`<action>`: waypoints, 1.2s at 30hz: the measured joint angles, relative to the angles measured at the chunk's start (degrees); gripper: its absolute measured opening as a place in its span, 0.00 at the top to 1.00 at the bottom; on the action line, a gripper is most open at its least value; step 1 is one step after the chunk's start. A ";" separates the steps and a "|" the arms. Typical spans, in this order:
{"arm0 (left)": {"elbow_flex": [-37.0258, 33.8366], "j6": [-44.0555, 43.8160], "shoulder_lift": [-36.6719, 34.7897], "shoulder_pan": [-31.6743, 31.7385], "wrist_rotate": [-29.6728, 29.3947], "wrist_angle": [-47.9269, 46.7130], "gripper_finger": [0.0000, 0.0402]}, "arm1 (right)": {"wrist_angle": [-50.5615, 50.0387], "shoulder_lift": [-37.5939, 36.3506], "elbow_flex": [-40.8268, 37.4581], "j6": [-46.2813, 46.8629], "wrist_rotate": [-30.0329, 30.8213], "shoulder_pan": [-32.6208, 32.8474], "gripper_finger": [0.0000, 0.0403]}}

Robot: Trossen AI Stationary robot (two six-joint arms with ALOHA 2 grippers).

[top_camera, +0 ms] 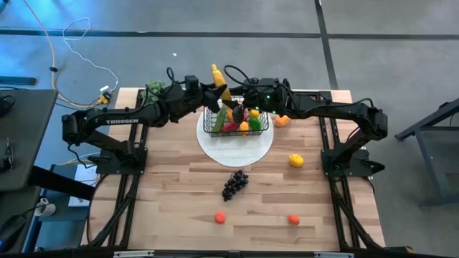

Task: Build produce basket
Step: Put the yellow banana into the black wire basket

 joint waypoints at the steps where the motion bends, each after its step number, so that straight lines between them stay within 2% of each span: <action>1: 0.00 -0.41 0.00 0.00 -0.01 -0.03 0.70 | 0.00 0.00 -0.01 0.00 0.00 0.00 0.40; 8: 0.00 -5.18 0.00 0.00 0.00 1.65 0.70 | 0.01 0.00 -0.01 1.31 0.68 0.00 0.40; 11: 0.00 -7.69 0.00 0.00 -0.02 2.47 0.70 | 0.08 0.00 0.00 1.63 0.68 0.00 0.43; 14: 0.00 -6.62 -0.02 0.02 0.00 2.97 0.70 | 0.10 -0.02 -0.01 3.38 0.70 0.00 0.51; 19: 0.00 -6.57 -0.02 0.06 -0.04 2.61 0.70 | -0.40 -0.02 -0.01 5.75 0.04 -0.44 0.71; 22: 0.00 -5.76 -0.02 0.07 0.23 2.52 0.69 | -0.76 -0.02 -0.01 6.22 0.00 -0.44 0.74; 26: 0.00 -5.06 -0.01 0.66 1.10 2.04 0.63 | -1.04 -0.02 -0.01 6.61 -0.05 -0.44 0.74; 32: -0.02 1.10 -0.02 1.76 6.04 1.76 0.51 | -1.12 -0.07 -0.01 7.74 0.17 -0.50 0.74; 36: -0.02 4.97 -0.02 2.11 7.34 -0.52 0.42 | -2.74 -0.09 -0.01 7.73 1.60 -0.50 0.74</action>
